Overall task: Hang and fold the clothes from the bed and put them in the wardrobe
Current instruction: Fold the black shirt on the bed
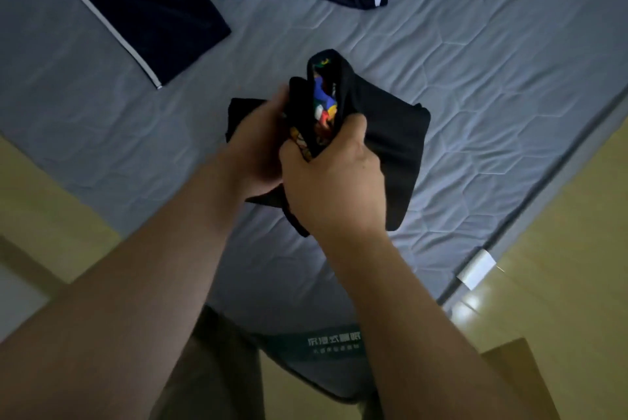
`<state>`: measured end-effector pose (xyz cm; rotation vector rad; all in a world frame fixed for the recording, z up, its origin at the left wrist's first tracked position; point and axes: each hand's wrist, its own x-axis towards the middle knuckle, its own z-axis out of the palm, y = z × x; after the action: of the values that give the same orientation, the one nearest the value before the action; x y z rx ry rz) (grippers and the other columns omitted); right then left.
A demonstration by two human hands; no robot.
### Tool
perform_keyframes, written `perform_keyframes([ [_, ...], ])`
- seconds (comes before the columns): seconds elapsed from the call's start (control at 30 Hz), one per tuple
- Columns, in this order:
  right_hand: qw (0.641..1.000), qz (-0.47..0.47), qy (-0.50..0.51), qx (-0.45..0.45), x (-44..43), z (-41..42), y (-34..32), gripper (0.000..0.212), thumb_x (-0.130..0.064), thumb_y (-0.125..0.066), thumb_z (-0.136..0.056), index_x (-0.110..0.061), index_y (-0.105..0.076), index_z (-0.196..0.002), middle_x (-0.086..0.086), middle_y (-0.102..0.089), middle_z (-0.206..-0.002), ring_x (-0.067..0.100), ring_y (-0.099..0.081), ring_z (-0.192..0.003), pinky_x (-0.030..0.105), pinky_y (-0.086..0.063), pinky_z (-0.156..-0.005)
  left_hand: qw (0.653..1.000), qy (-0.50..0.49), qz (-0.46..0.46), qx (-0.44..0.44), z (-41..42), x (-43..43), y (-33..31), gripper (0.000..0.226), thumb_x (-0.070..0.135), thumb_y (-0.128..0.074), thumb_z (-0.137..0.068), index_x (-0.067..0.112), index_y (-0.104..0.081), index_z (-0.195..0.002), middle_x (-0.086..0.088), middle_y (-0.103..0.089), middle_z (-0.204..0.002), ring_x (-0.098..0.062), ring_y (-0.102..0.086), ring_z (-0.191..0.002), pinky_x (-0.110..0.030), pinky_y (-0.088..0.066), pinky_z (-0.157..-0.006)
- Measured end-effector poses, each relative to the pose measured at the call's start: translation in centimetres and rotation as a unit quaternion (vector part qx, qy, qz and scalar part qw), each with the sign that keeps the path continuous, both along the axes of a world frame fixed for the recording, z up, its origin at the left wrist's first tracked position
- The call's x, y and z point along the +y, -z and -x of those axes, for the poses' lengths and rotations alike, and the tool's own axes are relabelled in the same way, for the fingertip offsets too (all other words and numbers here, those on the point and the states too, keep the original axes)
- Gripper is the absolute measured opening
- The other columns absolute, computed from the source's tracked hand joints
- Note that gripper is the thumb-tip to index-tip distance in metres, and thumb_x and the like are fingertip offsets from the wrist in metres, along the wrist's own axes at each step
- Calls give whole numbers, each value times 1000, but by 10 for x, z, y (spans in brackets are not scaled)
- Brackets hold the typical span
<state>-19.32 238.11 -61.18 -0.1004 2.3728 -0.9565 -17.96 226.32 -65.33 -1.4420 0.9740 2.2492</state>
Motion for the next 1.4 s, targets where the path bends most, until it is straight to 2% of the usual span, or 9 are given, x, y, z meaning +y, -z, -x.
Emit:
perform_keyframes([
  [0.17, 987, 24, -116, -107, -54, -36, 54, 50, -41, -66, -83, -22, -32, -113, 2, -58, -96, 24, -59, -80, 38, -49, -64, 978, 200, -35, 44, -31, -83, 15, 101, 94, -53, -65, 24, -61, -137, -5, -65, -135, -25, -63, -123, -41, -55, -94],
  [0.27, 968, 63, -112, -217, -53, -34, 70, 57, -25, -70, -85, -16, -42, -134, 3, -60, -117, 19, -61, -104, 36, -56, -85, 956, 219, 195, -8, -41, -74, 48, 51, 58, -84, -71, 27, -75, -110, 4, -77, -106, -13, -74, -96, -29, -59, -76],
  [0.37, 995, 83, -53, -27, -30, -23, 70, 35, -13, -62, -84, -15, -66, -118, -1, -66, -104, 12, -63, -96, 34, -54, -88, 964, 96, 246, -14, -46, -65, 73, 21, 13, -77, -84, 17, -74, -105, -6, -77, -101, -23, -74, -95, -43, -59, -90],
  [0.47, 966, -41, 61, 249, 2, -1, 75, 38, -26, -59, -82, -18, -63, -119, 5, -59, -123, 23, -55, -114, 39, -42, -99, 913, 105, 387, -72, -49, -63, 85, 20, 27, -77, -82, 23, -68, -99, 1, -71, -101, -23, -68, -101, -31, -54, -86],
  [0.57, 974, -170, 125, 82, 25, 19, 99, 64, -56, -48, -95, -24, -35, -149, 8, -35, -153, 27, -39, -138, 47, -30, -111, 817, 198, 497, -213, -58, -55, 95, 76, 65, -74, -74, 14, -55, -126, -6, -55, -130, -26, -51, -123, -39, -46, -98],
  [0.67, 977, -95, 177, -70, 33, 16, 134, 77, -69, -40, -95, -20, -27, -152, 10, -38, -151, 29, -47, -132, 36, -37, -99, 880, 203, 338, -263, -66, -54, 103, 99, 88, -60, -65, 16, -57, -133, -5, -61, -122, -28, -59, -111, -37, -47, -98],
  [0.8, 982, -79, 170, -36, 39, 11, 160, 79, -73, -43, -91, -19, -31, -148, 12, -46, -143, 32, -52, -124, 42, -45, -102, 905, 200, 296, -231, -79, -54, 113, 95, 94, -56, -60, 26, -62, -126, 4, -60, -98, -22, -55, -87, -33, -40, -85],
  [1.03, 984, -59, 137, -101, 57, 35, 165, 77, -76, -47, -88, -22, -35, -142, 2, -56, -127, 25, -56, -111, 35, -43, -91, 965, 160, 172, -117, -87, -61, 101, 98, 87, -74, -47, 36, -61, -130, 3, -66, -127, -24, -61, -117, -43, -46, -107],
  [1.4, 957, 5, 125, -260, 28, -1, -71, 81, -87, -73, -54, -18, -62, -95, 2, -70, -103, 22, -72, -90, 34, -61, -68, 988, 74, 130, -40, -173, -95, -146, 105, 90, -73, -45, 26, -63, -129, 1, -70, -123, -22, -69, -110, -43, -51, -102],
])
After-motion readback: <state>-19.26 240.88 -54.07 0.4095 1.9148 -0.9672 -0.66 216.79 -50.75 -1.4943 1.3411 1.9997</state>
